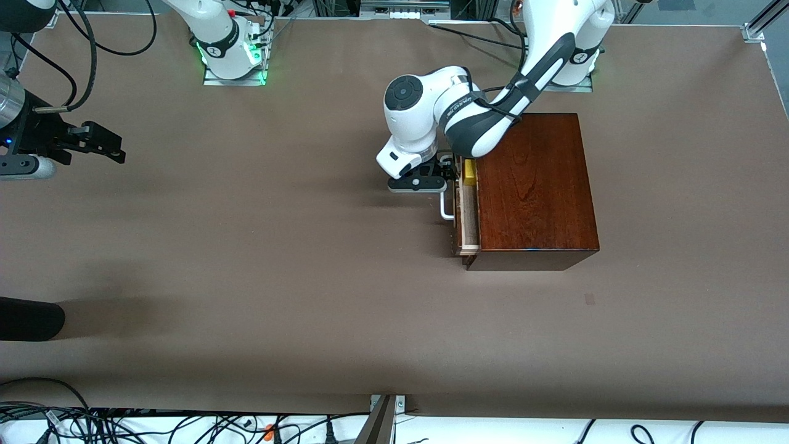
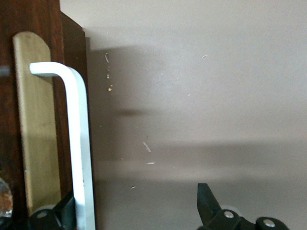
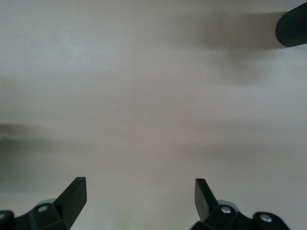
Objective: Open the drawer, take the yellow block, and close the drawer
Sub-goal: 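Pull the drawer handle outward with the left gripper, opening the drawer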
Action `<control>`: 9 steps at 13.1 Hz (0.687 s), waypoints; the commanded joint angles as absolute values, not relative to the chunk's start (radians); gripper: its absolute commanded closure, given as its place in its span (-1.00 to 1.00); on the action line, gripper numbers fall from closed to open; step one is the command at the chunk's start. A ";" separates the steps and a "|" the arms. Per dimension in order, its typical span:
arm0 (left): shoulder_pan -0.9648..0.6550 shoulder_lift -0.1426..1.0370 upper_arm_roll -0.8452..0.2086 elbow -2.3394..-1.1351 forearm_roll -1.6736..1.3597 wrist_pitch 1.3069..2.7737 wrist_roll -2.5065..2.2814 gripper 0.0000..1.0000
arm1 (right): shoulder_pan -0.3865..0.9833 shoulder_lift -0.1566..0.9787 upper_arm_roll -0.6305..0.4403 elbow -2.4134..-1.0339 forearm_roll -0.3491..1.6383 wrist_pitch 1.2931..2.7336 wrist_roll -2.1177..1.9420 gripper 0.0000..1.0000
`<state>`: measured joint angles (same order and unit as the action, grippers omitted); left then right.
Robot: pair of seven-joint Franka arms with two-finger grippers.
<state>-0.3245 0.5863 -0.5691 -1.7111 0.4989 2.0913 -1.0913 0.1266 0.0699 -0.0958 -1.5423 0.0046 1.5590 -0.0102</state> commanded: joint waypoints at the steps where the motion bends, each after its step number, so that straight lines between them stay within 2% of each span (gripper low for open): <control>1: -0.353 0.649 -0.580 -1.694 0.505 2.252 -1.157 -1.00 | 0.124 0.072 -0.095 -1.529 0.020 1.557 -0.014 -1.00; 9: -0.399 0.657 -0.580 -1.632 0.505 2.255 -1.161 -1.00 | 0.123 0.072 -0.095 -1.529 0.020 1.557 -0.015 -1.00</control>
<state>-0.3533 0.5881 -0.5637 -1.7003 0.4997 2.1643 -1.1338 0.1265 0.0699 -0.0958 -1.5423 0.0046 1.5591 -0.0102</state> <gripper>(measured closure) 0.000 0.000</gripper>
